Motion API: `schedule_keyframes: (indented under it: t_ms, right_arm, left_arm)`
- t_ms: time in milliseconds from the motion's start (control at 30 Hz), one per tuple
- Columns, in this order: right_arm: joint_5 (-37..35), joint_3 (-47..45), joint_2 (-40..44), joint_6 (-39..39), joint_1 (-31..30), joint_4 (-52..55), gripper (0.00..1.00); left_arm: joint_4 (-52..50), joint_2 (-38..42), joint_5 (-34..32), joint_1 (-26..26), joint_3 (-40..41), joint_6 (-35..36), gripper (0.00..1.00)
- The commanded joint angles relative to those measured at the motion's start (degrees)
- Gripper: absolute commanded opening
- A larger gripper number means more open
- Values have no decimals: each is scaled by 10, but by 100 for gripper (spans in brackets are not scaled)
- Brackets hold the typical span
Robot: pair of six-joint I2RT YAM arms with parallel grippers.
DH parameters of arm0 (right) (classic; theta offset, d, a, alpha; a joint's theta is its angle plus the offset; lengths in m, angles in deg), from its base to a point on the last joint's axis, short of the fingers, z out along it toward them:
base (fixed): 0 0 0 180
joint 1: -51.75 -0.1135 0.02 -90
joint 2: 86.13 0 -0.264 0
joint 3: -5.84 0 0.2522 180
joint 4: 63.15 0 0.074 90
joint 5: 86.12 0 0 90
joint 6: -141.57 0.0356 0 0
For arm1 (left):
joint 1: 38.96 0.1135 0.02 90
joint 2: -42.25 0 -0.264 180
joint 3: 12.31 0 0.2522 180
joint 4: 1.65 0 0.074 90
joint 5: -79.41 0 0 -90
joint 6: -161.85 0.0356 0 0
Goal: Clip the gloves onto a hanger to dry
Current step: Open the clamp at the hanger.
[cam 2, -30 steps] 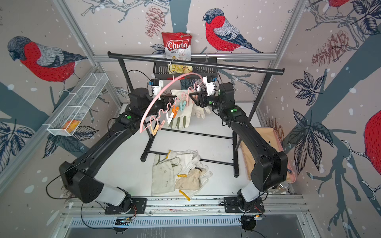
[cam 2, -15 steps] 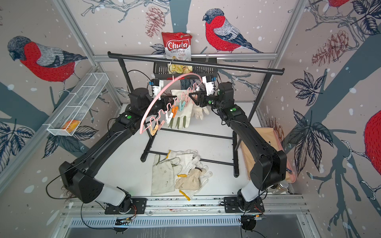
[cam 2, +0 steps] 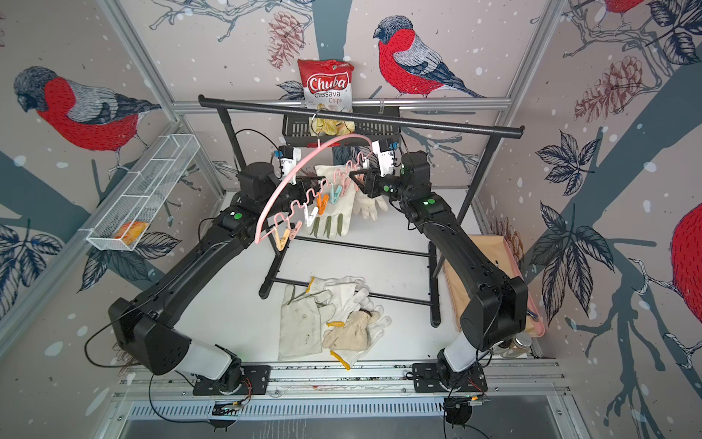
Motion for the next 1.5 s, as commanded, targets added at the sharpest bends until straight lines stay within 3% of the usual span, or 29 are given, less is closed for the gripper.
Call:
schedule_keyframes:
  t_ms: [0, 267, 767, 1300, 1467]
  right_arm:
    - [6, 3, 3, -8, 0, -2, 34]
    - [3, 6, 9, -16, 3, 8, 28]
    - [14, 16, 21, -23, 11, 19, 28]
    - [20, 15, 21, -25, 12, 17, 28]
    - [20, 17, 20, -24, 14, 16, 28]
  left_arm:
    - [12, 6, 4, -2, 1, 7, 0]
    - [6, 10, 17, -1, 13, 19, 0]
    - [-71, -28, 99, -1, 18, 152, 0]
    - [-44, -83, 179, 2, -21, 180, 0]
    - [-51, -85, 168, 7, -28, 182, 0]
